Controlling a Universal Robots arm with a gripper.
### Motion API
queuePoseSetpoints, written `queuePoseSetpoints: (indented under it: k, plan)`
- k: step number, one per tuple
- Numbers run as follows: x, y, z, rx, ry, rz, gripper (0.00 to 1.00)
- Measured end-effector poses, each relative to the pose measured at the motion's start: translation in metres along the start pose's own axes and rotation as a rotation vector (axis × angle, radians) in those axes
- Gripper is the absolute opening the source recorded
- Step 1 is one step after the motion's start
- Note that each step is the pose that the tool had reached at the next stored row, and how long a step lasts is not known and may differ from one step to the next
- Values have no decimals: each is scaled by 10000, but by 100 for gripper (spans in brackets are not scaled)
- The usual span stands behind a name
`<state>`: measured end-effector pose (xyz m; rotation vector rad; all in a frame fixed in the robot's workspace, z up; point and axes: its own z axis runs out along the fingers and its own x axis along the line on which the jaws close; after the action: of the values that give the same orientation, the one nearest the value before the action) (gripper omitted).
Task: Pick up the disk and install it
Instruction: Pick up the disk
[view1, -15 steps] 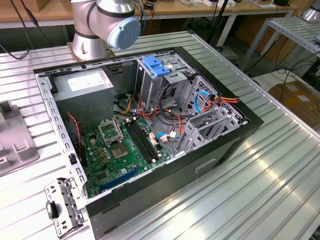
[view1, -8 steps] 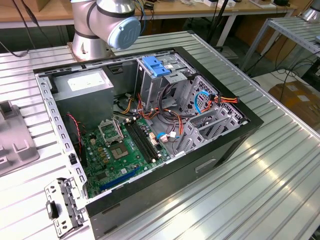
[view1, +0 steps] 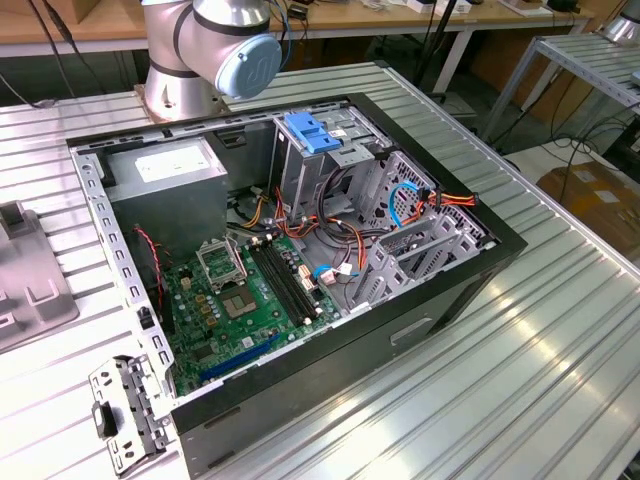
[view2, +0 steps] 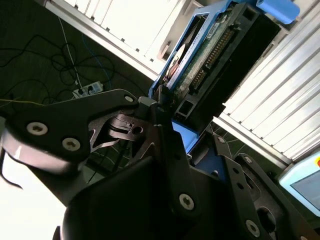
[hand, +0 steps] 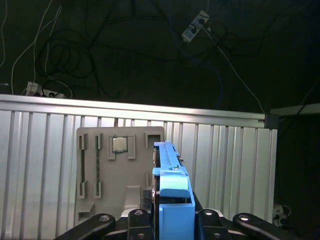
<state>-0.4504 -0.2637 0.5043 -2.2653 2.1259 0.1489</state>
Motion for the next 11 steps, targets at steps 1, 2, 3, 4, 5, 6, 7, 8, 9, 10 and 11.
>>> queuePoseSetpoints:
  k: [1,2,3,4,5,6,7,8,9,10,11]
  plan:
    - [0,0,0,0,0,0,37]
    - [0,0,0,0,0,0,37]
    - [0,0,0,0,0,0,37]
    - [0,0,-1,-1,0,0,37]
    - [0,-2,-1,0,0,1,37]
    - [0,-9,-1,0,0,0,37]
    - [1,-13,-1,-1,0,0,37]
    - [1,-18,-2,0,1,0,37]
    - [1,-24,-3,-2,1,0,37]
    - [2,-30,-2,0,0,0,37]
    - [3,-40,-3,0,1,0,37]
